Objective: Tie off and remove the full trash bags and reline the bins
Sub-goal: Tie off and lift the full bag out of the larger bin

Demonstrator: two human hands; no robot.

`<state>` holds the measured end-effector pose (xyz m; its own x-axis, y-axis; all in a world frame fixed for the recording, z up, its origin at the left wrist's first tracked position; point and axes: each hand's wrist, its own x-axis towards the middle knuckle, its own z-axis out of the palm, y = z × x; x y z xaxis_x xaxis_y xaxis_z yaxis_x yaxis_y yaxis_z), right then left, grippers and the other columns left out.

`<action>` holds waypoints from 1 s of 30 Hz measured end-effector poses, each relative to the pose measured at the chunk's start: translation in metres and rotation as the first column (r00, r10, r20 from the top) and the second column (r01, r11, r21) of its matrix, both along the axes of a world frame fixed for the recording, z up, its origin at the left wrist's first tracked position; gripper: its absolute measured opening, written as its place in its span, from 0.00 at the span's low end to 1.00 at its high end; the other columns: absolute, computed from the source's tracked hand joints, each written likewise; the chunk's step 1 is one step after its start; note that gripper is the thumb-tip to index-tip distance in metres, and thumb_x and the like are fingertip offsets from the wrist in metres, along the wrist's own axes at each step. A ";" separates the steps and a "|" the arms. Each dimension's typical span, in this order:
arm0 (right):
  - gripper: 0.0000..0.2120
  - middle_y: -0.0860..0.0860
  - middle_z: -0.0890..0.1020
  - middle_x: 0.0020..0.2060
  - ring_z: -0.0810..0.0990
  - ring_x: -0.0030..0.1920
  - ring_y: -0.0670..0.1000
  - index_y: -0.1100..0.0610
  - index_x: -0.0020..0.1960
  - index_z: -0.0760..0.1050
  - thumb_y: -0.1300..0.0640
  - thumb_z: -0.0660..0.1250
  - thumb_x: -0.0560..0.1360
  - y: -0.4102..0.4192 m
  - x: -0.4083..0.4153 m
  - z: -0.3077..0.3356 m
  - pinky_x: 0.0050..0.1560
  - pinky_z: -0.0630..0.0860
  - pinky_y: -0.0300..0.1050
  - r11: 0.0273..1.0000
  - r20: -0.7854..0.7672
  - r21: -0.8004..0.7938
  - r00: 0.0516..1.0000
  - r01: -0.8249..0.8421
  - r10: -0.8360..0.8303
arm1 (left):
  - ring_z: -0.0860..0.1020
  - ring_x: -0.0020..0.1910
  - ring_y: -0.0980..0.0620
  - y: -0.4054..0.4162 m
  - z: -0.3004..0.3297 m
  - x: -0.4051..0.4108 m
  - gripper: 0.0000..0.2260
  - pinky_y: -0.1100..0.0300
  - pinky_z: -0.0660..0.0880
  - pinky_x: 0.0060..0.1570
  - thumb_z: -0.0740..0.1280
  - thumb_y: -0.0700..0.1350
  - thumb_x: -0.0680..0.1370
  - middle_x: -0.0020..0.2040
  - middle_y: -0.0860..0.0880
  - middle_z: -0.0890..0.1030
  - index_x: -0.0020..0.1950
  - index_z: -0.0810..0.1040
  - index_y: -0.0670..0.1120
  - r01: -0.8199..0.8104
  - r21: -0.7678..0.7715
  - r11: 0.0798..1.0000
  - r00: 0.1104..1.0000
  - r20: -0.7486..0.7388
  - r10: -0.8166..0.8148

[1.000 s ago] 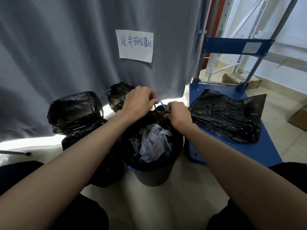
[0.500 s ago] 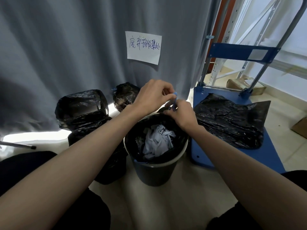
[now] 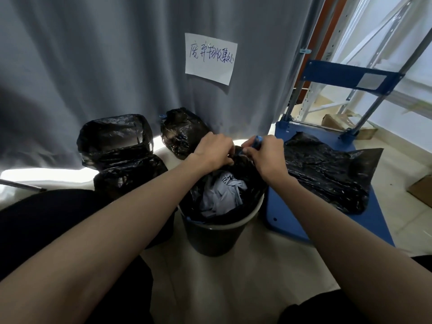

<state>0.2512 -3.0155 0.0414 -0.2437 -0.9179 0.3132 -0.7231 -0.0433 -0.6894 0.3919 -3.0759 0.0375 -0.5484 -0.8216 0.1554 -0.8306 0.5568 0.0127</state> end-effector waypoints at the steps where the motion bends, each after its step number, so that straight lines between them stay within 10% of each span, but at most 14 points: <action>1: 0.05 0.47 0.82 0.34 0.82 0.39 0.47 0.57 0.41 0.84 0.65 0.72 0.72 0.001 0.000 0.001 0.46 0.79 0.40 1.000 -0.001 0.003 1.000 -0.003 0.003 | 0.80 0.54 0.46 -0.001 -0.002 -0.003 0.11 0.55 0.68 0.53 0.72 0.54 0.73 0.52 0.48 0.83 0.53 0.82 0.52 -0.006 -0.020 1.000 1.000 0.013 0.007; 14: 0.10 0.42 0.79 0.31 0.78 0.34 0.39 0.60 0.41 0.83 0.70 0.65 0.73 0.006 -0.017 0.004 0.35 0.73 0.26 1.000 -0.061 -0.003 0.998 -0.019 0.019 | 0.79 0.55 0.44 -0.022 -0.033 0.002 0.10 0.54 0.68 0.53 0.72 0.48 0.74 0.54 0.45 0.82 0.54 0.82 0.49 -0.113 -0.014 0.993 0.987 0.112 0.114; 19: 0.14 0.54 0.85 0.37 0.83 0.38 0.50 0.53 0.34 0.78 0.68 0.66 0.73 0.007 -0.016 0.007 0.43 0.81 0.46 0.999 -0.003 -0.011 0.999 -0.045 0.044 | 0.79 0.57 0.45 -0.026 -0.036 0.012 0.13 0.53 0.68 0.57 0.72 0.47 0.72 0.55 0.45 0.82 0.56 0.80 0.48 -0.183 0.070 0.981 0.973 0.153 0.171; 22: 0.06 0.51 0.84 0.35 0.82 0.37 0.47 0.56 0.41 0.83 0.65 0.70 0.73 0.006 -0.012 0.010 0.42 0.80 0.41 0.998 0.061 -0.044 0.997 -0.051 0.054 | 0.79 0.54 0.49 -0.029 -0.018 0.009 0.23 0.54 0.68 0.53 0.79 0.56 0.62 0.48 0.51 0.82 0.54 0.82 0.53 -0.073 0.202 0.977 0.997 -0.012 0.077; 25: 0.04 0.50 0.83 0.35 0.79 0.35 0.42 0.55 0.43 0.84 0.63 0.74 0.71 0.006 -0.008 0.015 0.37 0.73 0.28 0.994 0.062 -0.074 0.995 -0.078 0.083 | 0.78 0.38 0.55 -0.020 0.005 0.000 0.13 0.58 0.68 0.38 0.78 0.60 0.58 0.34 0.55 0.78 0.38 0.80 0.63 0.146 0.249 0.958 0.947 -0.314 -0.062; 30: 0.07 0.49 0.83 0.38 0.81 0.39 0.43 0.55 0.43 0.85 0.66 0.73 0.70 0.008 -0.001 0.019 0.40 0.72 0.23 0.992 0.129 -0.097 0.987 -0.084 0.096 | 0.68 0.29 0.62 -0.005 0.013 -0.011 0.11 0.56 0.67 0.31 0.77 0.52 0.63 0.26 0.52 0.74 0.29 0.76 0.53 0.292 0.225 0.930 0.828 -0.546 -0.127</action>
<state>0.2498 -3.0079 0.0609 -0.2065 -0.9071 0.3667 -0.6153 -0.1711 -0.7695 0.3806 -3.0811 0.0509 -0.6193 -0.7477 0.2395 -0.5195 0.6190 0.5891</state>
